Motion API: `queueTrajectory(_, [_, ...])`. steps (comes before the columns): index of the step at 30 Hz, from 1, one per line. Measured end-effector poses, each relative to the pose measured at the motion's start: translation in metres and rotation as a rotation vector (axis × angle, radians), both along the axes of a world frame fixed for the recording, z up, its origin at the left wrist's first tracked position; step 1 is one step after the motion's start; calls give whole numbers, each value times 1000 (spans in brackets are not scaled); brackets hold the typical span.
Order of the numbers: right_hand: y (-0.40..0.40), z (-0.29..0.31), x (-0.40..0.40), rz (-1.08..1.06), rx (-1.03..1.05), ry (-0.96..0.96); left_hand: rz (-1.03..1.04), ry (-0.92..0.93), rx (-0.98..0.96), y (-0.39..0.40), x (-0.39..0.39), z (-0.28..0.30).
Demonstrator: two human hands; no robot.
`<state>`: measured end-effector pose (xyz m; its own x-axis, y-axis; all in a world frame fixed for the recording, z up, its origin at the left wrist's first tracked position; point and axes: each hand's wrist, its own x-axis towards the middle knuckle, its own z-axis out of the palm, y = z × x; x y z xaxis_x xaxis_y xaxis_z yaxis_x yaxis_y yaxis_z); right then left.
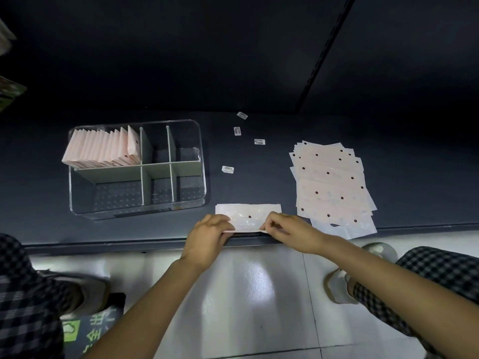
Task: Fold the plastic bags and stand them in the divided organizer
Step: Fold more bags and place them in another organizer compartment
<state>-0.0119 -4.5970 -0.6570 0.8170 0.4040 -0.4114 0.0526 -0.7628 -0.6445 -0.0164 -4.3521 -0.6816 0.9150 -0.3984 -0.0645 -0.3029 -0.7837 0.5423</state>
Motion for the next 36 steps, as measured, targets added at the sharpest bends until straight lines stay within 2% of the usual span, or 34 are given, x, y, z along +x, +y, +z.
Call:
queueTrajectory(3, [-2, 4, 8, -68, 62, 111, 114, 82, -128, -4, 4, 3])
queueTrajectory(5, [-4, 4, 15, -126, 61, 101, 197, 166, -174, -5, 8, 5])
queueTrajectory(8, [-7, -5, 23, -336, 92, 63, 337, 273, -229, -5, 13, 7])
queueTrajectory(12, [-3, -19, 27, -580, 94, 76, 437, 287, -211, -11, 16, 7])
queueTrajectory(14, [2, -24, 28, -625, 39, 76, 479, 205, -169, -17, 11, 11])
queueTrajectory(17, [6, -28, 30, -648, -27, 65, 368, -112, 10, -29, -4, 13])
queueTrajectory(19, [8, -29, 32, -652, -42, 62, 180, -218, 74, -38, -12, 11])
queueTrajectory(21, [9, -28, 33, -649, -70, 45, -37, -155, 190, -44, -16, 2])
queueTrajectory(23, [11, -28, 34, -654, -91, 34, -134, -75, 357, -41, -15, -11])
queueTrajectory(25, [12, -29, 35, -673, -97, 35, -148, -51, 457, -33, -15, -19])
queueTrajectory(32, [20, -23, 31, -743, -126, 50, -198, -43, 527, -21, -9, -25])
queueTrajectory(34, [25, -17, 24, -715, -243, -108, -195, -53, 527, -22, -9, -27])
queueTrajectory(36, [32, -15, 12, -618, -347, -436, -190, -48, 519, -22, -9, -26])
